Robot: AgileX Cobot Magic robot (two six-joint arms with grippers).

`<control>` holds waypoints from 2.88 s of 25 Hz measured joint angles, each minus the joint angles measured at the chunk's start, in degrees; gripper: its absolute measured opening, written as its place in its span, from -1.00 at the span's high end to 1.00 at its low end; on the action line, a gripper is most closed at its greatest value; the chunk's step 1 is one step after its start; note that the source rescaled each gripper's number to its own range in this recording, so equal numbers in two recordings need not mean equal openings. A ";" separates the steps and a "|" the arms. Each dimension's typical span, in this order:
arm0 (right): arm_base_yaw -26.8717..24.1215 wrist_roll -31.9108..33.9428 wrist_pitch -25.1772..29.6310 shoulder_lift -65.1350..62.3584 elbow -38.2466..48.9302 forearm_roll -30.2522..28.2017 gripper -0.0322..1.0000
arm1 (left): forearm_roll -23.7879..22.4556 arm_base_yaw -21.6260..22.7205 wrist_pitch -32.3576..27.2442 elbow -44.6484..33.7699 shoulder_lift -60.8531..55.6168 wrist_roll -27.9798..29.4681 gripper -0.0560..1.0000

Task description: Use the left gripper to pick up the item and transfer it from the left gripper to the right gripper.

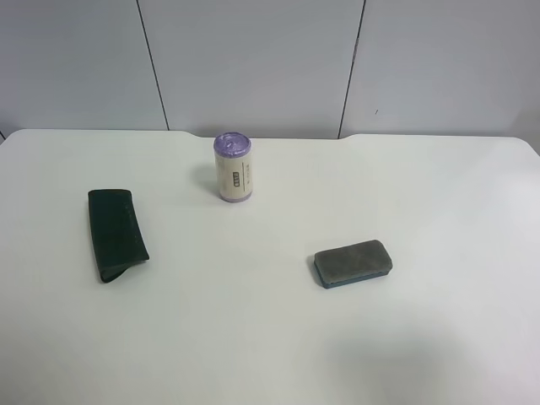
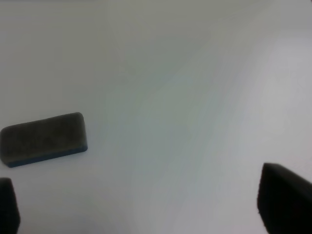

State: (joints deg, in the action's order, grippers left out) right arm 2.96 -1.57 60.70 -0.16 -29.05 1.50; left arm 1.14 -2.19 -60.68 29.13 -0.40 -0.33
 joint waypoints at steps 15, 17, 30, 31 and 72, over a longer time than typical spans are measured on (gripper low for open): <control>0.00 0.00 0.00 0.00 0.00 0.00 -0.92 | 0.00 0.00 0.00 0.00 0.00 0.00 -1.00; 0.00 0.00 0.00 0.00 0.00 0.00 -0.92 | 0.00 0.00 0.00 0.00 0.00 0.00 -1.00; 0.00 0.00 0.00 0.00 0.00 0.00 -0.92 | -1.14 0.00 0.00 0.00 1.00 1.52 -1.00; 0.00 0.00 0.00 0.00 0.00 0.00 -0.92 | -1.14 0.00 -0.06 0.38 2.28 1.90 -1.00; 0.00 0.00 0.00 0.00 0.00 0.00 -0.92 | 6.13 -11.51 23.57 23.80 98.36 33.88 -1.00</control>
State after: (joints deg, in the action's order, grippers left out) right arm 2.96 -1.57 60.70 -0.16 -29.05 1.50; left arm 7.27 -13.70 -37.12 52.93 97.96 33.55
